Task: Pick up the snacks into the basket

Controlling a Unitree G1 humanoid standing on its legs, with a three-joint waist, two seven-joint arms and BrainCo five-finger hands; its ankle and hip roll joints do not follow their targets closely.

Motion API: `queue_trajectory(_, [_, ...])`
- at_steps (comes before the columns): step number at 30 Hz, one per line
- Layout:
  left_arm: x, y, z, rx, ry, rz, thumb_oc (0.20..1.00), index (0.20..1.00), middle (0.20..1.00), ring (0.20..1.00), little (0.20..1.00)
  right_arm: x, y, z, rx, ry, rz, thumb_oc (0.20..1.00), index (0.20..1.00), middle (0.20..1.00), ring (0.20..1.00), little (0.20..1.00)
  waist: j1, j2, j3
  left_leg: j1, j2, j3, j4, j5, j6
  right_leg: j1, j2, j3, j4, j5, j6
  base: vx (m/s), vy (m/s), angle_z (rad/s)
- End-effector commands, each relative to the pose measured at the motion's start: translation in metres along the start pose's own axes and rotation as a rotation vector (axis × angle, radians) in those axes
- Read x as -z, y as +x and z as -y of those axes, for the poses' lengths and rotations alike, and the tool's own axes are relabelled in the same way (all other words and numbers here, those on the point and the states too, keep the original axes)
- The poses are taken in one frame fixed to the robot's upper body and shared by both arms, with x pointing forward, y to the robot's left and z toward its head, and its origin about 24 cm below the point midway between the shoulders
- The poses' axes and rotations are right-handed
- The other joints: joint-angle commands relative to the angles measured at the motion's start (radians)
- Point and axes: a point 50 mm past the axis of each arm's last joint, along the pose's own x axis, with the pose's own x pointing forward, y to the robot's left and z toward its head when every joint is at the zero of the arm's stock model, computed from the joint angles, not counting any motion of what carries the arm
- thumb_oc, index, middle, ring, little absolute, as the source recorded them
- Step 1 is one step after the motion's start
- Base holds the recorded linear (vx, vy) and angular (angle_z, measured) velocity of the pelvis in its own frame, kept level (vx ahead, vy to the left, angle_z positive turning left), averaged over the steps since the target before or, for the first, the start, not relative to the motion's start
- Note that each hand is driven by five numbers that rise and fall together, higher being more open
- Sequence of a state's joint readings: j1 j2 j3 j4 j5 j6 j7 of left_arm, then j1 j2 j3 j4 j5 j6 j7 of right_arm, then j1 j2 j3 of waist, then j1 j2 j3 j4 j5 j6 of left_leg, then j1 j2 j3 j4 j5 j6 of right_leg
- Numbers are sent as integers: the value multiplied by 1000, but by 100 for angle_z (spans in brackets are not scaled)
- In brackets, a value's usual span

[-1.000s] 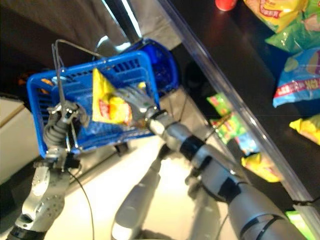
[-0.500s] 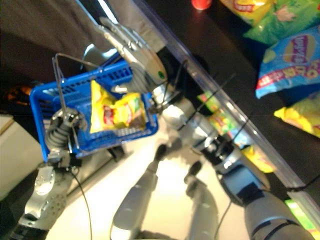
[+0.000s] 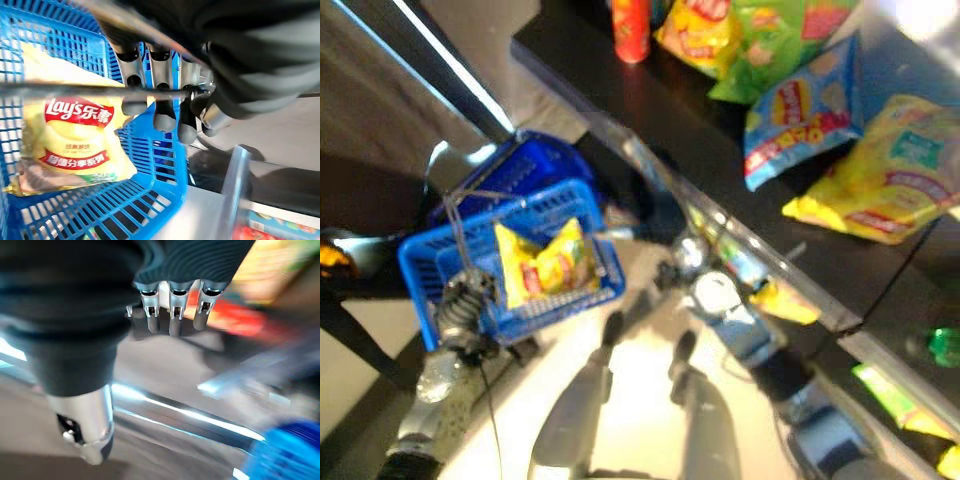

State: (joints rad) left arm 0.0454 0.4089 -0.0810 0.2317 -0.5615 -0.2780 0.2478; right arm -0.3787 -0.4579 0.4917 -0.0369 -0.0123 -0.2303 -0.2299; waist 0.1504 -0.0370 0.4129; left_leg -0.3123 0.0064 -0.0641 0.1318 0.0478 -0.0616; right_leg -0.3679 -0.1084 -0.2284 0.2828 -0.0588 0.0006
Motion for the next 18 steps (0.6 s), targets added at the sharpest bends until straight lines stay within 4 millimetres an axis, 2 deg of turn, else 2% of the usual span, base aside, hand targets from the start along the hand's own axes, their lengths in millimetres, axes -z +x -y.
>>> queue_trajectory(1, [-8,5,-10,-26,76,78,200,200,200,200,200,3,-8,-5,-87,127,-1,1000,1000,1000,1000,1000,-46,-32,-79,30,-54,13,-12,-37,68,82,-48,14,-75,101,133,82,115,-43])
queue_trajectory(3, [13,4,-16,-70,82,-8,200,200,200,200,200,35,-40,-15,-163,191,-181,1000,1000,1000,1000,1000,-73,-32,-101,70,-57,39,-22,-44,70,111,-50,40,-102,116,142,72,141,-29])
queue_trajectory(4, [20,2,-19,-77,94,-35,200,200,200,200,200,41,-50,-15,-165,197,-226,1000,1000,1000,1000,1000,-84,-30,-112,82,-56,49,-28,-46,70,117,-48,52,-116,119,145,50,194,-37])
queue_trajectory(5, [35,-2,-28,-114,147,-95,200,200,200,200,200,59,-77,-20,-210,223,-343,1000,1000,1000,1000,1000,-105,-29,-133,109,-57,77,-53,-45,71,134,-47,79,-156,141,156,31,131,-48])
queue_trajectory(6, [35,-2,-28,-114,147,-96,200,200,200,200,200,59,-77,-20,-210,223,-344,1000,1000,1000,1000,1000,-103,-29,-133,111,-57,79,-55,-45,71,136,-47,81,-158,142,157,24,144,-67])
queue_trajectory(9, [59,-9,-39,-188,145,-204,200,200,200,200,200,78,-107,-28,-242,236,-483,1000,1000,1000,1000,1000,-126,-33,-164,151,-46,138,-95,-42,71,142,-50,123,-187,203,183,-11,66,-76])
queue_trajectory(10, [65,-12,-46,-229,143,-237,200,200,200,200,200,86,-117,-32,-228,268,-541,1000,1000,1000,1000,1000,-125,-33,-169,163,-23,171,-97,-35,71,146,-51,91,-167,194,182,-46,-7,-82])
queue_trajectory(11, [65,-12,-46,-229,144,-237,200,200,200,200,200,86,-117,-32,-228,268,-541,1000,1000,1000,1000,1000,-123,-34,-167,166,-22,172,-98,-35,70,148,-51,92,-166,192,182,-73,-35,-98])
queue_trajectory(13, [77,-17,-54,-270,160,-305,200,200,200,200,200,93,-130,-37,-244,271,-596,1000,1000,1000,1000,1000,-121,-26,-189,183,9,204,-107,-23,69,195,-57,42,-111,139,170,-93,-68,-101])
queue_trajectory(14, [77,-17,-54,-270,160,-305,200,200,200,200,200,93,-130,-37,-243,271,-597,1000,1000,1000,1000,1000,-121,-27,-188,185,9,204,-108,-23,68,197,-57,42,-110,138,170,-97,-96,-45])
queue_trajectory(18, [89,-29,-61,-304,141,-369,200,200,200,200,200,106,-154,-45,-208,328,-719,1000,1000,1000,1000,1000,-112,-25,-255,202,37,226,-120,-7,59,262,-85,42,-105,134,169,-52,-129,-19])
